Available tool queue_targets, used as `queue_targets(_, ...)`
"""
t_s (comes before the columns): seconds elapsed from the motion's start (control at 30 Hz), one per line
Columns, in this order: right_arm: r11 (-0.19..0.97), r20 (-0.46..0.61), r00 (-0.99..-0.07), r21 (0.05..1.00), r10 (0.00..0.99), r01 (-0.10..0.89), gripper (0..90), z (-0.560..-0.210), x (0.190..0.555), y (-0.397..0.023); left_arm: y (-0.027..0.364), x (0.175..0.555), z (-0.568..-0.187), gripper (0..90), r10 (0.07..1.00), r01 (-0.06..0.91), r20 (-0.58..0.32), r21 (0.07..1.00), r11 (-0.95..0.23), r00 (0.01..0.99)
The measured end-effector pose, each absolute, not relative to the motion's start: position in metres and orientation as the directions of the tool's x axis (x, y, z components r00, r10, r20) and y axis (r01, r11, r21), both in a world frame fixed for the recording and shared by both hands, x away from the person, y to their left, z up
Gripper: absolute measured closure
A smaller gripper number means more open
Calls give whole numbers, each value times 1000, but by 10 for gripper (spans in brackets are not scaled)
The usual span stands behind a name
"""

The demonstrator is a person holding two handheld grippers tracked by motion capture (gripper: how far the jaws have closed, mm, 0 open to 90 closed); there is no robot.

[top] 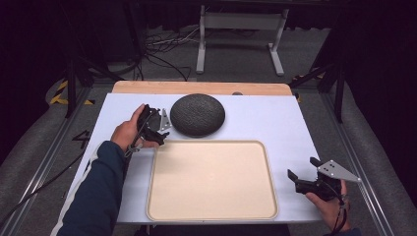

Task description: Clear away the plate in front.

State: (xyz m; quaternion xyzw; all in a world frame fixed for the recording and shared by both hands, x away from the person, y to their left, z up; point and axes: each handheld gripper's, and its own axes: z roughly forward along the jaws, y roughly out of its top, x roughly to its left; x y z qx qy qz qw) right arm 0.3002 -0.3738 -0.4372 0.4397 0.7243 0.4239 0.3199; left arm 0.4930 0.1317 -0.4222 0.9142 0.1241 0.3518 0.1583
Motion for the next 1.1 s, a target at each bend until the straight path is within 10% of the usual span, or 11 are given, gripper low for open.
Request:
queue_targets(0.97, 256, -82, -409, 884, 909, 390, 64, -443, 304, -373, 81, 507, -451, 189, 24, -89, 798, 97, -991, 603)
queue_targets(1.1, 256, -81, -409, 883, 909, 393, 64, -444, 305, -373, 77, 501, -454, 306, -47, -143, 797, 49, -988, 602)
